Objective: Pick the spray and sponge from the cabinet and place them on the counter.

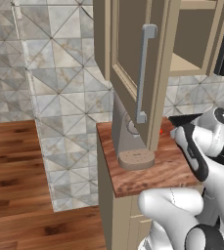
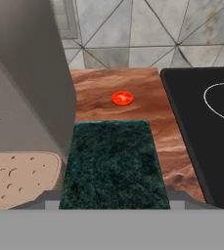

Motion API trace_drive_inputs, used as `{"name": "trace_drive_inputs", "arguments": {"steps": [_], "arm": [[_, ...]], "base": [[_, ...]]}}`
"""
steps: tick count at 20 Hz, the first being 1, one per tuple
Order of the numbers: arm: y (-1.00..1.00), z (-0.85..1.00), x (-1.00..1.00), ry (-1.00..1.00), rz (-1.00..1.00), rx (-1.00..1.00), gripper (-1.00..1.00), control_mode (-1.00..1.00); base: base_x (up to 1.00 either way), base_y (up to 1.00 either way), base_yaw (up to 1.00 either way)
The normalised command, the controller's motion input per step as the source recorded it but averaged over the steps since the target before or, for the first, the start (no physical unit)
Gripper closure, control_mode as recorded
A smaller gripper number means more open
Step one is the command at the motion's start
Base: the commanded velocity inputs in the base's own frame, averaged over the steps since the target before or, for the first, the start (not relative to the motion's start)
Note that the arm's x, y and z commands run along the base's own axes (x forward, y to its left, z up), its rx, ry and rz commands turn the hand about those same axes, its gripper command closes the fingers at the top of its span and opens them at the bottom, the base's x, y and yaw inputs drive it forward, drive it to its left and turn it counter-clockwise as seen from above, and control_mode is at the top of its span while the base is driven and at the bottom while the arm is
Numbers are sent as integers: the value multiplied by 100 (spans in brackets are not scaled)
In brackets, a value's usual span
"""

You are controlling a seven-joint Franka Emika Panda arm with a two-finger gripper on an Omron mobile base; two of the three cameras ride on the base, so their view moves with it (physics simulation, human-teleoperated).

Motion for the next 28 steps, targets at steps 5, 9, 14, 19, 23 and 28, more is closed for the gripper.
{"name": "trace_drive_inputs", "arguments": {"steps": [5, 9, 14, 19, 23, 28], "arm": [[-5, -26, 20, 0, 2, 0, 100, -100], [-7, -25, 18, 0, 2, 0, 100, -100], [-8, -22, 16, 0, 2, 0, 100, -100], [-7, -19, 16, 0, 2, 0, 100, -100], [-7, -18, 19, 1, 2, 0, 100, -100], [-8, -18, 22, 0, 1, 0, 100, -100]], "base": [[0, 0, 0], [0, 0, 0], [0, 0, 0], [0, 0, 0], [0, 0, 0], [0, 0, 0]]}}
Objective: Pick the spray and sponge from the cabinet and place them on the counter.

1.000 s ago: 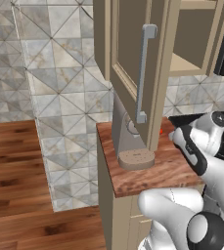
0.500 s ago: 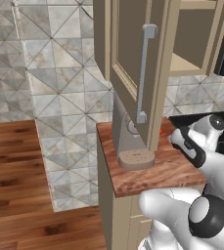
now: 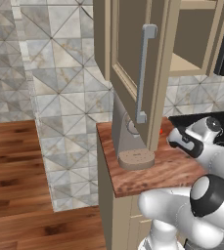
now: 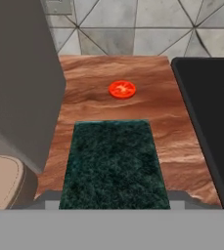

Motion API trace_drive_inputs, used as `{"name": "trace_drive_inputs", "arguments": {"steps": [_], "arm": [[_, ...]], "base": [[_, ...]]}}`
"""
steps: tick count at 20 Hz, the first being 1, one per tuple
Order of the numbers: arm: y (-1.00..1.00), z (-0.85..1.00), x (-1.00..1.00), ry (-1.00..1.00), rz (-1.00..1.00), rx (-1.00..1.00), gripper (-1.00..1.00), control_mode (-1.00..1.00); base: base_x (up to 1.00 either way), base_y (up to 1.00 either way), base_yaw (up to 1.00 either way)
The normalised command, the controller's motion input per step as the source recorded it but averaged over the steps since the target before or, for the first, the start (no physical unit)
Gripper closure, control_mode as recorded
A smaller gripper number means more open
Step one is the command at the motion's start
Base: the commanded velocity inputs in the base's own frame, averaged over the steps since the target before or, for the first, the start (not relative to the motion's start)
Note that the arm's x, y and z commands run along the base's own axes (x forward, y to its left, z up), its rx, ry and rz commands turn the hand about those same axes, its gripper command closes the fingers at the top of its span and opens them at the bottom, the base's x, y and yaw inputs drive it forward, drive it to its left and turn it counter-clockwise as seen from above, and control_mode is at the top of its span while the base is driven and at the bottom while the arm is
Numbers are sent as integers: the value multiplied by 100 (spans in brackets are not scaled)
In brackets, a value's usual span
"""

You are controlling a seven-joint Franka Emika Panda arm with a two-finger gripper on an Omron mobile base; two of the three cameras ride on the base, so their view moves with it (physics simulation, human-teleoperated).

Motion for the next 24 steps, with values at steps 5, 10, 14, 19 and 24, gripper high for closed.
{"name": "trace_drive_inputs", "arguments": {"steps": [5, 10, 14, 19, 24], "arm": [[-9, -18, 23, 0, 1, 0, 100, -100], [-8, -21, 24, 0, 0, 0, 100, -100], [-7, -23, 24, 0, 1, 0, 100, -100], [-4, -20, 24, 1, 1, 0, 100, -100], [-3, -25, 27, 1, 2, 0, 100, -100]], "base": [[0, 0, 0], [0, 0, 0], [0, 0, 0], [0, 0, 0], [0, 0, 0]]}}
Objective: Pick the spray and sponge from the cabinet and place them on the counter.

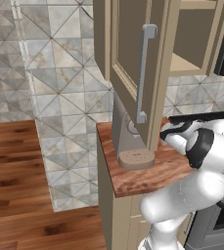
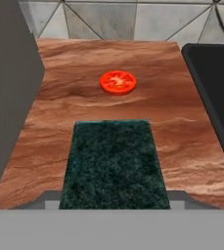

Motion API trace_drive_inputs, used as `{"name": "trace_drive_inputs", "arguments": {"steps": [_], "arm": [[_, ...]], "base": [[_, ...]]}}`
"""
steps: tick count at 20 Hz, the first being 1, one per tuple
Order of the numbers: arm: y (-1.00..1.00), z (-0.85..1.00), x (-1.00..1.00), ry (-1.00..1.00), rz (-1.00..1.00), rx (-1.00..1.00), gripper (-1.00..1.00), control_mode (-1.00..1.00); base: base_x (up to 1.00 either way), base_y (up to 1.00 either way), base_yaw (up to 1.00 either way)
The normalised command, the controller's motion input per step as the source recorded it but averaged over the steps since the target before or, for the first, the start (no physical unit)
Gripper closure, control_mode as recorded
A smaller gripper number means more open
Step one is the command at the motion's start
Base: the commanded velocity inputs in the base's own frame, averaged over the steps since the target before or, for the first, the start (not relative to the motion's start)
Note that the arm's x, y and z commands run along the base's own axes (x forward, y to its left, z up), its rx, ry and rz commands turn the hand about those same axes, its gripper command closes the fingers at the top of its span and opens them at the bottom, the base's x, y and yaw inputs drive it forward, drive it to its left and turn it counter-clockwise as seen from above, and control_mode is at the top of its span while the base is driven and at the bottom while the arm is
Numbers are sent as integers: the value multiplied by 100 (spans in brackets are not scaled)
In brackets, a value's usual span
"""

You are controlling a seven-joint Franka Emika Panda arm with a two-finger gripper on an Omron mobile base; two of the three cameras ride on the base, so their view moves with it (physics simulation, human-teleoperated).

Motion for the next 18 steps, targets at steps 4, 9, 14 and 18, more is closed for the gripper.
{"name": "trace_drive_inputs", "arguments": {"steps": [4, 9, 14, 18], "arm": [[-4, -27, 27, 2, 2, 0, 100, -100], [-5, -32, 27, 2, 2, 0, 100, -100], [-8, -37, 26, 2, 2, 0, -100, -100], [-10, -35, 23, 2, 2, 0, -100, -100]], "base": [[0, 0, 0], [0, 0, 0], [0, 0, 0], [0, 0, 0]]}}
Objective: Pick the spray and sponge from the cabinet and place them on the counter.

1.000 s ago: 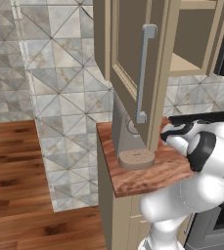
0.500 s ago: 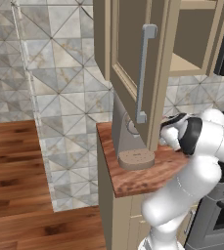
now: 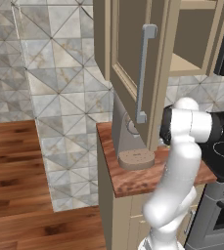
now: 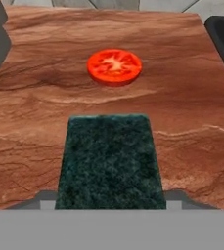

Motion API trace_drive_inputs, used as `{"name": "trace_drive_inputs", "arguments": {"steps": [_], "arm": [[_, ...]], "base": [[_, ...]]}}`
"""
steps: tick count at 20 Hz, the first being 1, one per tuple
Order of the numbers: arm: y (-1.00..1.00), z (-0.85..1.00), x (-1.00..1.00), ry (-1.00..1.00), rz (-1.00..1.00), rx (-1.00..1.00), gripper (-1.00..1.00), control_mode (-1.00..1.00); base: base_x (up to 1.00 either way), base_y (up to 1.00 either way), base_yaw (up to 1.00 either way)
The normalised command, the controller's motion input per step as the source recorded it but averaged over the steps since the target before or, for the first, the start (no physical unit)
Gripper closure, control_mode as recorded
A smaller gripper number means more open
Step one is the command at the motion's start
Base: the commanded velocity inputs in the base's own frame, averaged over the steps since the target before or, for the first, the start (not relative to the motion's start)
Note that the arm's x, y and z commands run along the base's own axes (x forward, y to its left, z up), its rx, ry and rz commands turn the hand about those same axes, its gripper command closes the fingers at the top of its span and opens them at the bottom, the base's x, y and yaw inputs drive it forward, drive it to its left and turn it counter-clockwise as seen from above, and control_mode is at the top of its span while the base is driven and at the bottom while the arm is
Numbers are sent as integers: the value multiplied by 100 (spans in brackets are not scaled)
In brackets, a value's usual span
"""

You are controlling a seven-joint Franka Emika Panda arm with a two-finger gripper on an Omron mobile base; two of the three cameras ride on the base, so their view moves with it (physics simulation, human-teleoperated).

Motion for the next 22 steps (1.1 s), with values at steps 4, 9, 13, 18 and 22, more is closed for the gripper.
{"name": "trace_drive_inputs", "arguments": {"steps": [4, 9, 13, 18, 22], "arm": [[-21, -19, 14, 1, 2, 0, -100, -100], [-39, 19, 0, 0, 2, 1, -100, -100], [-34, 55, 0, -5, 3, 2, -100, -100], [-24, 82, 0, -4, 1, 0, -100, -100], [-18, 82, 0, 0, 0, 0, -100, -100]], "base": [[0, 0, 0], [0, 0, 0], [0, 0, 0], [0, 0, 0], [0, 0, 0]]}}
